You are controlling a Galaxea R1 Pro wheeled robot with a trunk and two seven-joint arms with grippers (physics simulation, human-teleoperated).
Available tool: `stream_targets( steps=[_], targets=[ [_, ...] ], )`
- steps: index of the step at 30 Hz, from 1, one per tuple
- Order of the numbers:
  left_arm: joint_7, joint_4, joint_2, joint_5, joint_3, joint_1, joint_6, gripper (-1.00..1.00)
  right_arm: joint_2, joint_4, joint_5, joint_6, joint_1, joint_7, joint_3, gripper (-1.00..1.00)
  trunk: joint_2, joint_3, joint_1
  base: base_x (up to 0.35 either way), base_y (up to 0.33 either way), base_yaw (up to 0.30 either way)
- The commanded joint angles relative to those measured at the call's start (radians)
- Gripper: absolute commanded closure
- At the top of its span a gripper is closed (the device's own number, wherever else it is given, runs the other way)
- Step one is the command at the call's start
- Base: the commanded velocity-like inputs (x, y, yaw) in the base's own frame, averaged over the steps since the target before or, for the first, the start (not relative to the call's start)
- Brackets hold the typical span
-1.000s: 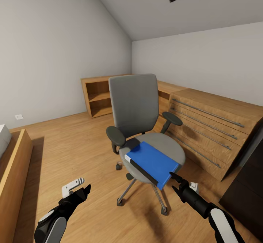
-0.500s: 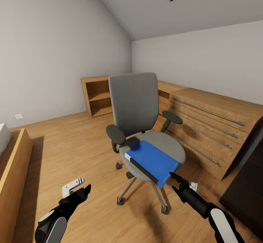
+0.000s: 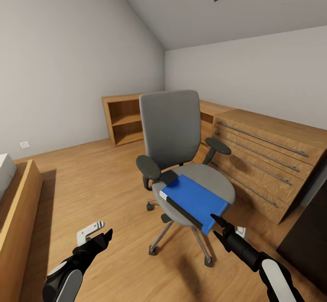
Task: In the bedroom, organize the workspace by keeping the computer under the desk, ensuring the monitor is on the desk, placing the keyboard on the desk next to the monitor, placing the mouse on the desk next to the keyboard, moving the folder from the swivel chair onto the desk next to the mouse, stacking the notebook on top of the folder with the pen on top of the notebook, and positioning the swivel chair next to the desk.
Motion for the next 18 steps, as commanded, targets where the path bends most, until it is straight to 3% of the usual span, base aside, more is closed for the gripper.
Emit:
stream_targets(
  steps=[1, 18],
  targets=[
    [0.010, -0.001, 0.001, 0.010, -0.002, -0.001, 0.001, -1.00, 0.000, 0.000, -0.001, 0.006, -0.001, 0.002, -0.002, -1.00, 0.000, -0.001, 0.000, 0.010, 0.043, 0.000],
    [0.010, -0.001, 0.001, 0.009, -0.002, 0.000, 0.001, -1.00, 0.000, 0.000, 0.000, 0.006, -0.001, 0.002, -0.002, -1.00, 0.000, -0.001, 0.000, 0.002, 0.024, 0.000]
  ],
)
